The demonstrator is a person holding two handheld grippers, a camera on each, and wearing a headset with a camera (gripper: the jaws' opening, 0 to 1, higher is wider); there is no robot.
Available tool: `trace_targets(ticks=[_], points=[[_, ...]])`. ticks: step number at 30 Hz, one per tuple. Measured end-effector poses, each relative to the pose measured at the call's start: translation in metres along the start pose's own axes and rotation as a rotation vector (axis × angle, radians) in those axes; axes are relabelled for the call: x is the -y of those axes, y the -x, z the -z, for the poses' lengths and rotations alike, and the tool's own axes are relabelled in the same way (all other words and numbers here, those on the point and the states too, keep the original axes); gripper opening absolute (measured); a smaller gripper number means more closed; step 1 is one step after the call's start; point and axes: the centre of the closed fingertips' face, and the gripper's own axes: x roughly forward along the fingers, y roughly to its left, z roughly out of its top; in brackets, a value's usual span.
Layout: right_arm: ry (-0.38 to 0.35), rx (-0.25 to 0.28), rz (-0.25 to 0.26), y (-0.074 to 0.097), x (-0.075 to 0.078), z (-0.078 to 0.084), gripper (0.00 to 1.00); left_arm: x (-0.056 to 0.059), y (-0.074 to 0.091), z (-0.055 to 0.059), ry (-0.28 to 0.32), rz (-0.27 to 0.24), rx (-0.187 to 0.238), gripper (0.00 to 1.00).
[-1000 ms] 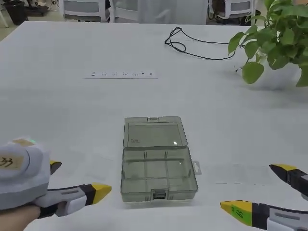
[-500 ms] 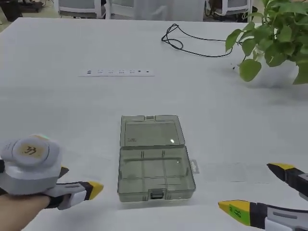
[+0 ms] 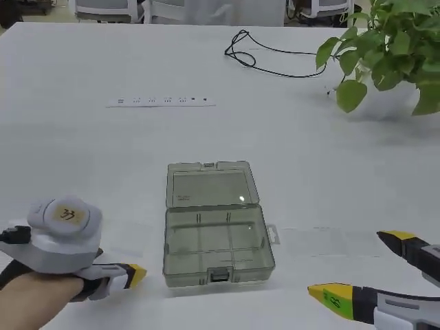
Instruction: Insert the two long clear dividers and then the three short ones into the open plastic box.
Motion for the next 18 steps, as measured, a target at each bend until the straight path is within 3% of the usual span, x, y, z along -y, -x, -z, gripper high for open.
trace_targets(ticks=[6,18], points=[[0.000,0.003,-0.001,0.000,0.000,-0.001,1.00,-0.004,-0.005,-0.001,-0.008,-0.011,-0.007,0.44],[-0.003,0.001,-0.008,-0.001,-0.004,0.000,1.00,-0.014,-0.007,0.000,-0.092,-0.038,-0.051,0.34]])
